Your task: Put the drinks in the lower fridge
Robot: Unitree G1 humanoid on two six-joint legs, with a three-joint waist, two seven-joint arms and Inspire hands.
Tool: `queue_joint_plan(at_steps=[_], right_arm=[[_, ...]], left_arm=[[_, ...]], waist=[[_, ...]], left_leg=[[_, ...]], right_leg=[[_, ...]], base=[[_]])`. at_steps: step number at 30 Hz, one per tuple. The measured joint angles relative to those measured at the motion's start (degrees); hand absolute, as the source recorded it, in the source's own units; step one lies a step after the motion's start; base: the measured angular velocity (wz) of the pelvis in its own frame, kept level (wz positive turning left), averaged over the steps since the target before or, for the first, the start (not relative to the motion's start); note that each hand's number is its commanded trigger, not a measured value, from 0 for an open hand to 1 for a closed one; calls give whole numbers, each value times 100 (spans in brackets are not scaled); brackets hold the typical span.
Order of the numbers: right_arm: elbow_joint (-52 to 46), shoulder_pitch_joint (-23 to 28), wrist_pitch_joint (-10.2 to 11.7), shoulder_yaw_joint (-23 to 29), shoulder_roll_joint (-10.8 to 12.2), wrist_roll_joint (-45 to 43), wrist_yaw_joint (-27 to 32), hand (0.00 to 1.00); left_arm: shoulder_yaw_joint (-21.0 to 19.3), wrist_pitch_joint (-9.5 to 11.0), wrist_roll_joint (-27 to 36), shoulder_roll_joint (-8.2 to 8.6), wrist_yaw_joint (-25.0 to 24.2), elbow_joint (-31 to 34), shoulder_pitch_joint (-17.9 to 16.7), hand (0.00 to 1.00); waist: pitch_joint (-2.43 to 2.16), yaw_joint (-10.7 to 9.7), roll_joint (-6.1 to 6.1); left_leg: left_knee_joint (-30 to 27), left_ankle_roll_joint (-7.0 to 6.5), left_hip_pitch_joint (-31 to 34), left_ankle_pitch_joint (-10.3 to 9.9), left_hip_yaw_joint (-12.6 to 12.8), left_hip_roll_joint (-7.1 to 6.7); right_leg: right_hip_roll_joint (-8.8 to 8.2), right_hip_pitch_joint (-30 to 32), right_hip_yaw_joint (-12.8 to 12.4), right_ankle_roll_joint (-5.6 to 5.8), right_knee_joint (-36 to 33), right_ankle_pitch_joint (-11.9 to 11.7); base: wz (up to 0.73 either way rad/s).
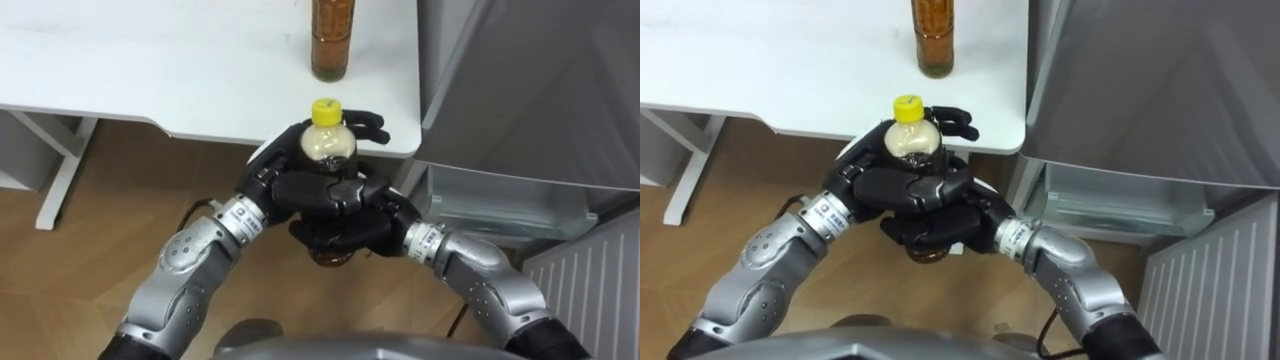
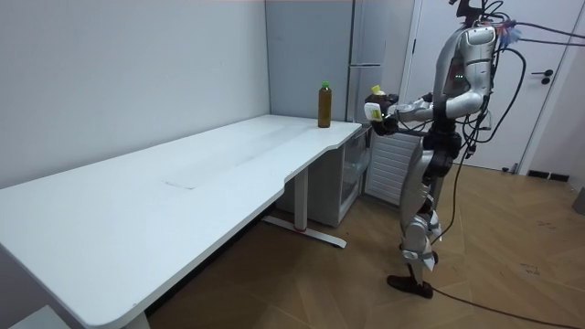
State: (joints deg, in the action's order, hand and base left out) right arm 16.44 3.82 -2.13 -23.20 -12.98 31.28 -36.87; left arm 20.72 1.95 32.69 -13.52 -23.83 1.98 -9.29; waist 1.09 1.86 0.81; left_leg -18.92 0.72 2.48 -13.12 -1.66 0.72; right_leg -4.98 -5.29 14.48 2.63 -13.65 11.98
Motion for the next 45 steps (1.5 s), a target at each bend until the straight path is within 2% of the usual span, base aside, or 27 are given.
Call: queue_joint_plan(at_steps=[4, 8, 11, 15, 20, 21, 22, 31, 37, 45], right_arm=[[-38, 6, 262, 13, 23, 45, -12, 100], [-171, -2, 508, 61, 19, 71, -66, 100], [-328, -101, 726, 82, 102, 70, -80, 100], [-358, -104, 856, 204, 234, 40, -207, 100], [-423, -41, 1003, 426, 422, 2, -454, 100], [-422, -36, 1039, 450, 451, 3, -490, 100], [-421, -22, 1085, 464, 465, 3, -522, 100], [-488, 41, 1139, 506, 532, 25, -578, 100], [-488, 100, 1212, 524, 568, -10, -579, 100], [-488, 153, 1276, 527, 603, -10, -579, 100]], left_arm=[[-49, 3, -205, 0, 122, 281, 7, 0], [-136, 0, -359, -76, 200, 696, 7, 0], [-306, 0, -485, -145, 195, 1150, 7, 0], [-386, 0, -678, -151, 189, 1413, 7, 0], [-439, -1, -932, -134, 179, 1745, 6, 0], [-441, -1, -1000, -125, 179, 1797, 6, 22], [-453, -1, -1043, -122, 179, 1856, 6, 100], [-485, -1, -1052, -124, 179, 1990, 6, 100], [-485, -1, -1080, -108, 173, 1992, 5, 100], [-485, -1, -1099, -86, 165, 1996, 5, 100]], waist=[[7, 1, 4], [18, 25, -14], [26, 36, -38], [41, 49, -110], [17, 119, -170], [16, 126, -172], [16, 125, -175], [5, 195, -219], [16, 296, -291], [17, 322, -294]], left_leg=[[-4, 0, -14, 0, -5, -1], [-42, 0, -5, 0, -19, 2], [-44, 0, -11, -4, -15, 7], [-62, -12, -21, -15, -21, 5], [-46, -11, -79, -15, -22, 5], [-35, -11, -120, -15, -24, 3], [-34, -11, -150, -15, -34, -3], [-52, -11, -224, -15, -144, -28], [-60, -11, -299, -15, -168, -36], [-59, -11, -323, -15, -184, -43]], right_leg=[[1, -29, 9, 0, 13, 0], [5, -18, 15, 0, 14, -1], [8, -48, 20, -1, 16, -2], [6, -83, 22, -1, 17, -2], [7, -128, 1, 0, 23, -2], [8, -192, 6, 0, 51, -2], [11, -250, 8, 1, 106, -4], [8, -407, 144, 5, 156, -10], [9, -508, 150, 5, 189, -13], [11, -556, 150, 8, 200, -14]], base=[[0], [0], [0], [0], [0], [3], [4], [7], [2], [0]])
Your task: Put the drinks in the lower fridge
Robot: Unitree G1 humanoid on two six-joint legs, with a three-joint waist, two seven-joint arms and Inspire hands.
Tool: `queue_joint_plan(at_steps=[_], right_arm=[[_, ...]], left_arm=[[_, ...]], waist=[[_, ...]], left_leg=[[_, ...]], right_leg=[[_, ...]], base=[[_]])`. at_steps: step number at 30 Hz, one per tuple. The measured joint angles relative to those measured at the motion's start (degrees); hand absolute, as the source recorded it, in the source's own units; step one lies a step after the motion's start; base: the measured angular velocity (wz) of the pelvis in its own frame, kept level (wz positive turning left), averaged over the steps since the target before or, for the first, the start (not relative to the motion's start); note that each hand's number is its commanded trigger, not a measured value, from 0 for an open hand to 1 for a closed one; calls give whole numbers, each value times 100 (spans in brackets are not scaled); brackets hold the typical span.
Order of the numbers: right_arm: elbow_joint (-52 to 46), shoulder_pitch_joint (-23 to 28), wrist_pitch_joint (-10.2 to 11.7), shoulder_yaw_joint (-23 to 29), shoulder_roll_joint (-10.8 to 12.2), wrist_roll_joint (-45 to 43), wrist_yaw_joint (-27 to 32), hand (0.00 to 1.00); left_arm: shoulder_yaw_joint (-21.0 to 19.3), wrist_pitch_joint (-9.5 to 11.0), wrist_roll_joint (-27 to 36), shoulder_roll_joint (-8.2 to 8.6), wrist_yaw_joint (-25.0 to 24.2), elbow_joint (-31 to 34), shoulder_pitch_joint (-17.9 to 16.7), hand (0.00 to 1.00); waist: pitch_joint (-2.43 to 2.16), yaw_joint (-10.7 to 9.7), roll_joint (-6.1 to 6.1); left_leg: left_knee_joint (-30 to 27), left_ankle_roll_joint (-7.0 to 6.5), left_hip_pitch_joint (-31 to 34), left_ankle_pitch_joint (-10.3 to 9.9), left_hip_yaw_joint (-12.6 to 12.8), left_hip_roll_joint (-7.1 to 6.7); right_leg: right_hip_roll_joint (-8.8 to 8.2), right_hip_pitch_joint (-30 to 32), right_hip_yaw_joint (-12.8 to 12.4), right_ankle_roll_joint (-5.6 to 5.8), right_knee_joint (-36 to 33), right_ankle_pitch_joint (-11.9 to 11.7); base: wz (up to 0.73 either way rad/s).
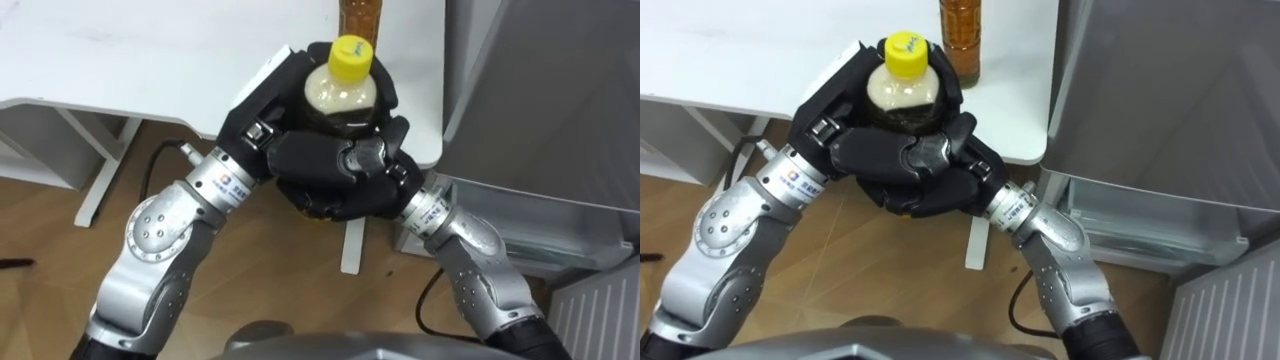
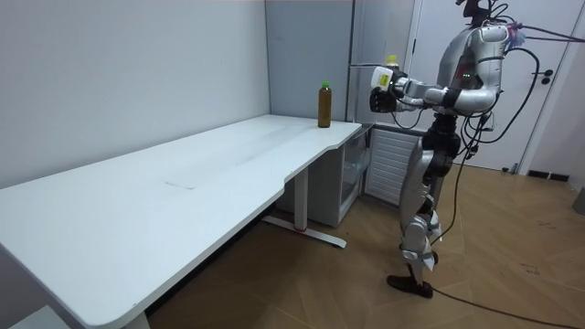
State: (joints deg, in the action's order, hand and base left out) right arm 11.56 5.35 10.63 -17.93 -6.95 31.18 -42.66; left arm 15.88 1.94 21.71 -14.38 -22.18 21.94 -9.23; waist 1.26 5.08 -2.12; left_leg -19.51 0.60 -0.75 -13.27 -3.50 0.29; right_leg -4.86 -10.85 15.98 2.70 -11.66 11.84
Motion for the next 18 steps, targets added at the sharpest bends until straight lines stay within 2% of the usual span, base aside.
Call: queue_joint_plan(at_steps=[10, 18], right_arm=[[0, 24, 49, 0, 5, 11, 0, 100], [14, 31, 71, -19, 4, 23, 1, 100]], left_arm=[[0, 0, 0, 27, -1, 1, 0, 100], [2, 0, 3, 5, -64, 0, 0, 100]], waist=[[2, -14, 13], [6, -57, 161]], left_leg=[[19, 0, -53, 1, 2, -3], [18, 0, -53, 1, 0, -8]], right_leg=[[-1, -9, -11, 2, 0, -1], [-2, -34, -11, 3, 3, -1]], base=[[0], [0]])
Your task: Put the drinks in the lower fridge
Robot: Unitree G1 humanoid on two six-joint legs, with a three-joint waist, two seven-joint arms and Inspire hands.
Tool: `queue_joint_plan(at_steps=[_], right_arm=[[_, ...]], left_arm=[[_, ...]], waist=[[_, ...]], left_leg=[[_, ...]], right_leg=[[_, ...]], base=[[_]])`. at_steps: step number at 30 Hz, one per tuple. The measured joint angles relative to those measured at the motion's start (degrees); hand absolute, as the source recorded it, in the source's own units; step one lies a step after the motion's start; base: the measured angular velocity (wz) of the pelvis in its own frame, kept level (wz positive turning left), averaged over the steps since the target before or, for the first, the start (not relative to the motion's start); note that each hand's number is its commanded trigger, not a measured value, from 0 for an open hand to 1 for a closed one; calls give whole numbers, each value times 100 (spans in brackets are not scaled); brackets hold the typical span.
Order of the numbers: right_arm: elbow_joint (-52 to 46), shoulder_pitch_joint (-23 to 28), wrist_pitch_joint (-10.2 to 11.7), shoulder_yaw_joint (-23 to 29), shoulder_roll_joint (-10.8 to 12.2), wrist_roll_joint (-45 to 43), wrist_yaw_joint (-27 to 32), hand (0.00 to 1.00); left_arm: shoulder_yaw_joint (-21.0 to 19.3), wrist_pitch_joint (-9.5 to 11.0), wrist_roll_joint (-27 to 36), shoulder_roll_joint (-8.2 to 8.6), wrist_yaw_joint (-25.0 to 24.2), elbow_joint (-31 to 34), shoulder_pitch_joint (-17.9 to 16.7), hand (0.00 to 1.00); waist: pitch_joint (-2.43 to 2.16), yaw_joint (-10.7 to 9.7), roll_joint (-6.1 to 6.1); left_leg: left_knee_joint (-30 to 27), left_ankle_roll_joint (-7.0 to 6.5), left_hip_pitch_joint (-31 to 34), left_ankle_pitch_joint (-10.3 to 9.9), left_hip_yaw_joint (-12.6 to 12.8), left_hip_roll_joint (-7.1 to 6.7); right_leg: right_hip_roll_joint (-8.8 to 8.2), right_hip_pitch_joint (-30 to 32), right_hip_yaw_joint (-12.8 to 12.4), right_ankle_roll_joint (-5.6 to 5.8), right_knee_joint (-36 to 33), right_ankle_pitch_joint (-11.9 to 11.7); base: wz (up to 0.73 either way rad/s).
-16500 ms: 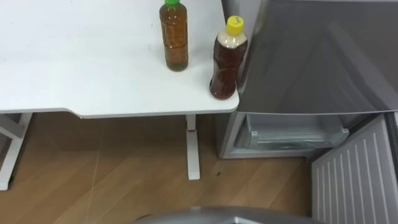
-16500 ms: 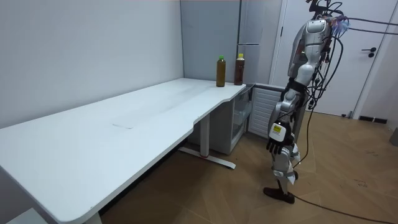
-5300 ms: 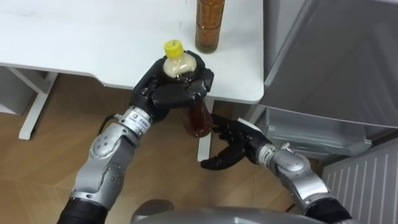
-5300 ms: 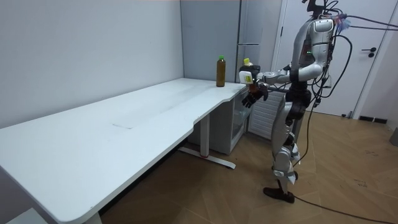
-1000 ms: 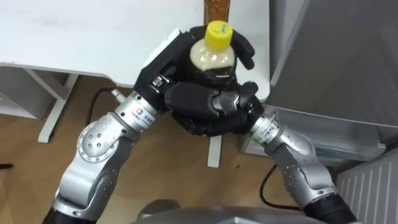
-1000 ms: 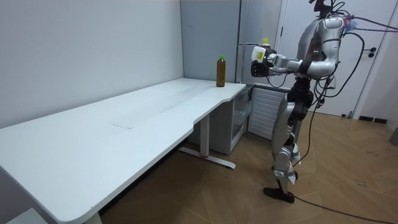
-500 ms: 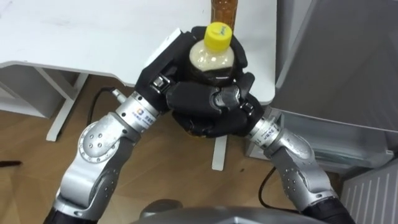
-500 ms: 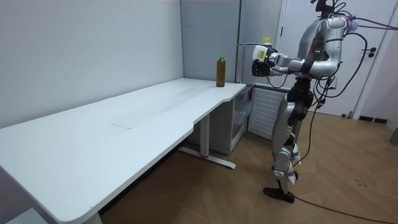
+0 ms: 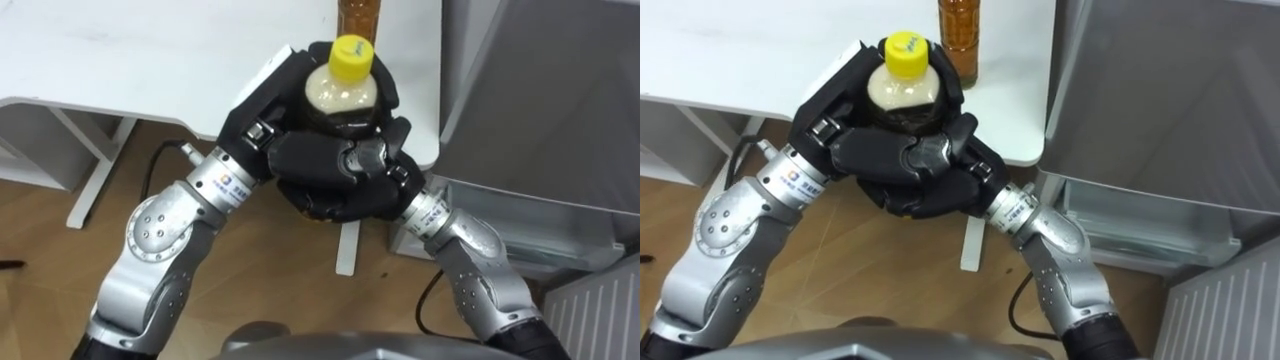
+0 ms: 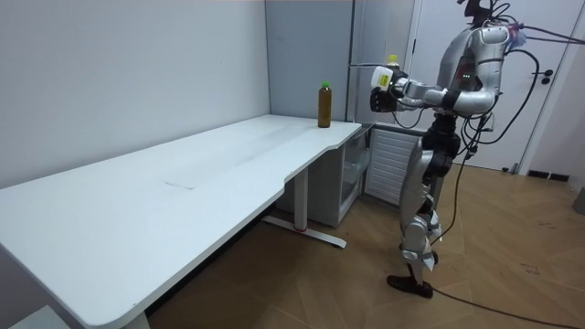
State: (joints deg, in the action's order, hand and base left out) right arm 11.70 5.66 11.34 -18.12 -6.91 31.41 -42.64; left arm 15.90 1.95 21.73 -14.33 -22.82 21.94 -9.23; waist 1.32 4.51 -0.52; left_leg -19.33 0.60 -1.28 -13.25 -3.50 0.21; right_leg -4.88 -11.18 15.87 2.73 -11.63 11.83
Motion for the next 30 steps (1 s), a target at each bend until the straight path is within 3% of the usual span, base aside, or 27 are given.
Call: queue_joint_plan(at_steps=[5, 13, 14, 15, 23, 27, 30], right_arm=[[-2, -15, -6, -22, 0, 5, 14, 100], [-8, -13, -71, -42, -25, 5, 24, 100], [-8, -11, -74, -45, -31, 5, 31, 100], [-10, -11, -81, -57, -48, 5, 50, 100], [-80, -9, -268, -68, -264, 15, 69, 100], [-108, 4, -357, -62, -254, 28, 80, 100], [-120, 27, -395, -71, -249, 30, 80, 100]], left_arm=[[5, 0, 7, -14, -34, -8, -17, 100], [12, 0, 22, 6, -37, -39, -67, 100], [12, 0, 22, 10, -37, -48, -69, 71], [15, 0, 21, 18, -36, -67, -71, 0], [126, 5, 221, 47, -26, -250, -84, 0], [112, 6, 482, 87, -26, -252, -136, 0], [110, 6, 523, 96, 19, -251, -165, 0]], waist=[[14, -93, 29], [-1, -248, 46], [-1, -262, 46], [-1, -279, 47], [-6, -295, 41], [-10, -311, 41], [-39, -321, 87]], left_leg=[[3, -1, 28, -1, 11, 6], [-10, -2, 55, 0, 44, 5], [-7, -2, 54, 0, 47, 5], [-3, -2, 53, 0, 55, 6], [87, -3, -11, 0, 174, 29], [92, -3, -5, 0, 176, 30], [100, -3, -35, 0, 178, 29]], right_leg=[[1, 42, 4, 1, -14, 0], [-2, 93, -9, 3, -14, -2], [-2, 95, -12, 3, -14, -2], [-2, 110, -25, 3, -16, -2], [-1, 129, -163, 5, -42, 0], [-1, 132, -159, 6, -35, 0], [-1, 130, -161, 6, -27, 0]], base=[[0], [0], [-4], [-5], [-8], [0], [0]])
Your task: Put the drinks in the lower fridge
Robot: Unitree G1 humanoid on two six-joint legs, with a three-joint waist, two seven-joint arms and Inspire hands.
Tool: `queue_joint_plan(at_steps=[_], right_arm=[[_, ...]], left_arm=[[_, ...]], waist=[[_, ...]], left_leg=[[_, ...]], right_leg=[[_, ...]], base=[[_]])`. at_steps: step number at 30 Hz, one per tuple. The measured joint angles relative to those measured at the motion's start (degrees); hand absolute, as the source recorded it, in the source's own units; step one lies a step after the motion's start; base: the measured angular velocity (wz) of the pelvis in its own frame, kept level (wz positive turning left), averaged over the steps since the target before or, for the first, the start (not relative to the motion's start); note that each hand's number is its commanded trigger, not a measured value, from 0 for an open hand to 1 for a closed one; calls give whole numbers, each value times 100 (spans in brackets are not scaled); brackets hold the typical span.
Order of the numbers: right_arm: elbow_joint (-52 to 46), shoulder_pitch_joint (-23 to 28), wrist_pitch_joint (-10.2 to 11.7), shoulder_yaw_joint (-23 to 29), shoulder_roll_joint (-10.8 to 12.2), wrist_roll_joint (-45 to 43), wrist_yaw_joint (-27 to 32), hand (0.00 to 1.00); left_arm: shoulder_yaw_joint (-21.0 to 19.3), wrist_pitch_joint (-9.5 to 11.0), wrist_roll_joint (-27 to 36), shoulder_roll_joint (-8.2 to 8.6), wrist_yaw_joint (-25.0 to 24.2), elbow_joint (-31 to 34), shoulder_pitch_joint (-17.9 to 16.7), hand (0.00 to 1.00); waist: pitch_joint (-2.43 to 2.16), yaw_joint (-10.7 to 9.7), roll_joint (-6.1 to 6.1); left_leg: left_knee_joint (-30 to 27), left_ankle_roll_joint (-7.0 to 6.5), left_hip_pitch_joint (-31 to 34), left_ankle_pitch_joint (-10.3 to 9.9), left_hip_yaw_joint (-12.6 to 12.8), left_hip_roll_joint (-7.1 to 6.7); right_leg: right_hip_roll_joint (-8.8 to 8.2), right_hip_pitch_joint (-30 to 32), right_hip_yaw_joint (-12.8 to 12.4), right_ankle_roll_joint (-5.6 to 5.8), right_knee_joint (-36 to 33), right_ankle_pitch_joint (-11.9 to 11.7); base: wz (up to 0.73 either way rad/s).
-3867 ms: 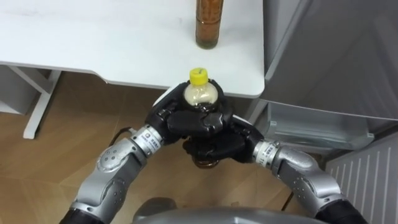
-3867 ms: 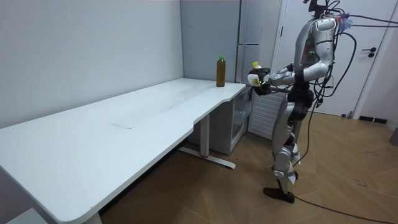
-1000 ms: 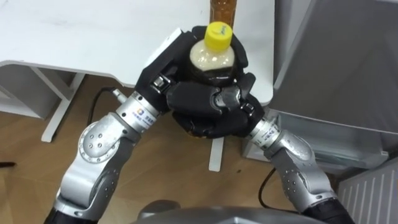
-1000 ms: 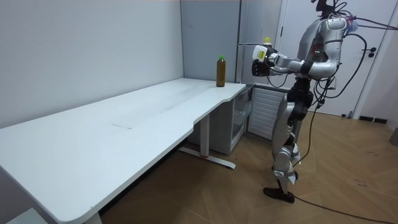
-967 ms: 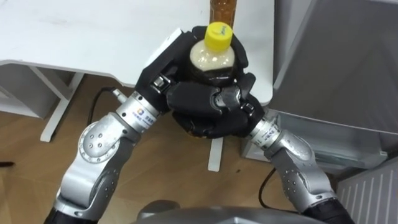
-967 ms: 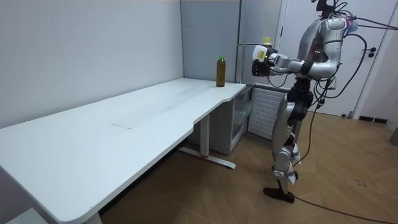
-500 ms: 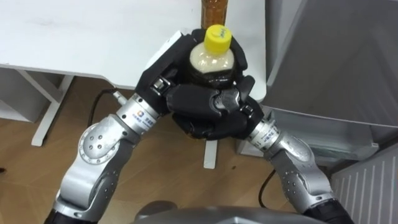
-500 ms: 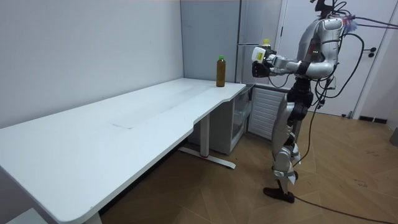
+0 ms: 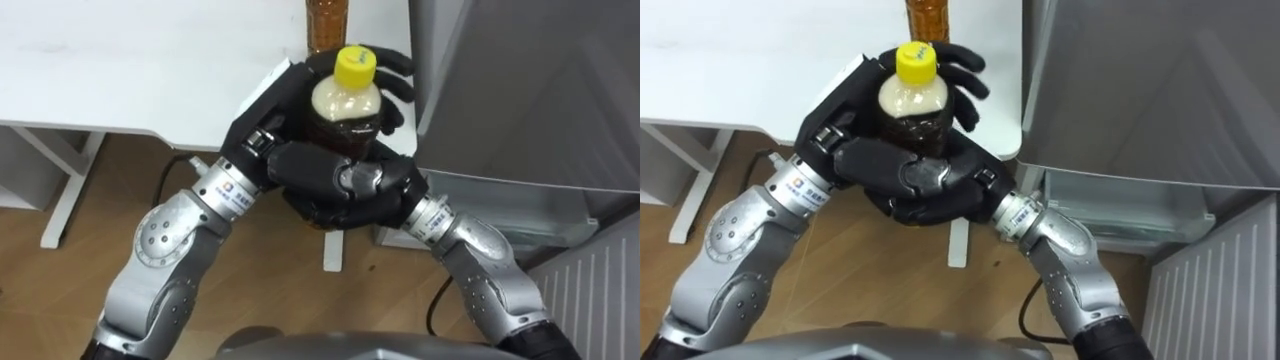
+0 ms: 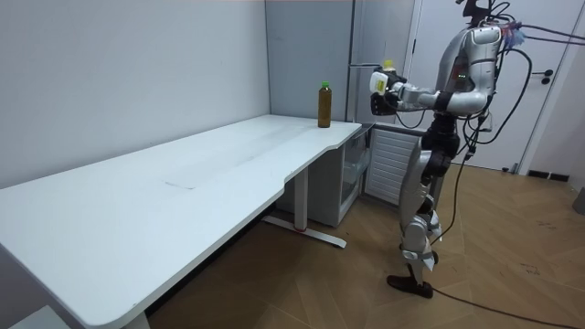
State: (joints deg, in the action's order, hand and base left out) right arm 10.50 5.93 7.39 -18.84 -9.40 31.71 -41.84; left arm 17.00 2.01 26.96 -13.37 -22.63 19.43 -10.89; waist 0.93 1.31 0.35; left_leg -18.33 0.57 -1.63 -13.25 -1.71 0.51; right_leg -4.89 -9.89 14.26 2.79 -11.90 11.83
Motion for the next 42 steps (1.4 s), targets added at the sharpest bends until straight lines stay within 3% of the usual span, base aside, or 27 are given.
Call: queue_joint_plan(at_steps=[2, 6, 15, 18, 20, 22, 26, 28, 33, 35, 42], right_arm=[[0, 0, 0, 1, 0, 12, 4, 100], [-2, 14, 5, 4, 27, 29, 15, 100], [-19, 126, 6, 37, 60, 31, -4, 100], [-16, 327, 0, 57, -64, 31, -18, 100], [-16, 539, -81, 101, -273, 25, -18, 100], [-17, 643, -146, 183, -344, 24, -16, 100], [-18, 653, -167, 312, -386, -33, -19, 100], [-18, 683, -168, 433, -387, -66, -26, 100], [-18, 917, -168, 645, -417, -74, -17, 100], [-150, 1115, -168, 727, -418, -81, -1, 100], [-321, 1563, -163, 1047, -373, -326, -41, 100]], left_arm=[[0, 33, 1, 20, 48, 0, 0, 0], [0, 88, 0, 72, 88, 0, -3, 0], [-66, 163, -1, 141, 155, 29, -24, 0], [-485, 577, 1, 210, 386, 177, -23, 0], [-889, 950, 46, 284, 644, 312, -22, 0], [-1028, 1093, 74, 320, 850, 317, -21, 0], [-1114, 1107, 125, 351, 1100, 320, -20, 0], [-1356, 1120, 85, 366, 1311, 452, -19, 0], [-2139, 1530, 92, 363, 1803, 728, -22, 0], [-2443, 1712, 54, 363, 2248, 814, -29, 0], [-3488, 1971, -622, 370, 3533, 899, -145, 0]], waist=[[-30, 19, 47], [-40, 62, 67], [27, 92, -65], [30, 88, -113], [30, 113, -119], [30, 200, -126], [29, 271, -122], [28, 353, -122], [25, 566, -113], [15, 660, -104], [-22, 969, -172]], left_leg=[[-1, 0, -6, 0, 7, 0], [1, 0, -24, 0, 16, 3], [0, 0, -10, 0, -3, 6], [28, 0, -23, 0, -1, 2], [86, 2, -71, 6, 15, -2], [108, 4, -91, 7, 29, 0], [114, 3, -83, 7, 28, -1], [112, 4, -92, 7, 28, -1], [174, 5, -205, 9, 29, -7], [207, 5, -211, 8, -5, -19], [168, 5, -203, 7, -45, -28]], right_leg=[[0, -5, -2, 0, 8, 0], [-1, -11, -8, 0, 10, -2], [3, -33, 7, -3, 8, -4], [1, -25, 4, -3, 13, -3], [-5, -30, -1, 0, 14, -2], [-3, -29, -21, 2, 13, 0], [-2, -21, -26, 3, 17, 0], [-2, -25, -18, 3, 19, 0], [-8, -115, -17, 5, 32, 2], [-12, -155, 22, 15, 33, 7], [-8, -197, 81, 15, 125, 7]], base=[[0], [0], [0], [0], [-3], [-5], [-1], [0], [0], [10], [2]])
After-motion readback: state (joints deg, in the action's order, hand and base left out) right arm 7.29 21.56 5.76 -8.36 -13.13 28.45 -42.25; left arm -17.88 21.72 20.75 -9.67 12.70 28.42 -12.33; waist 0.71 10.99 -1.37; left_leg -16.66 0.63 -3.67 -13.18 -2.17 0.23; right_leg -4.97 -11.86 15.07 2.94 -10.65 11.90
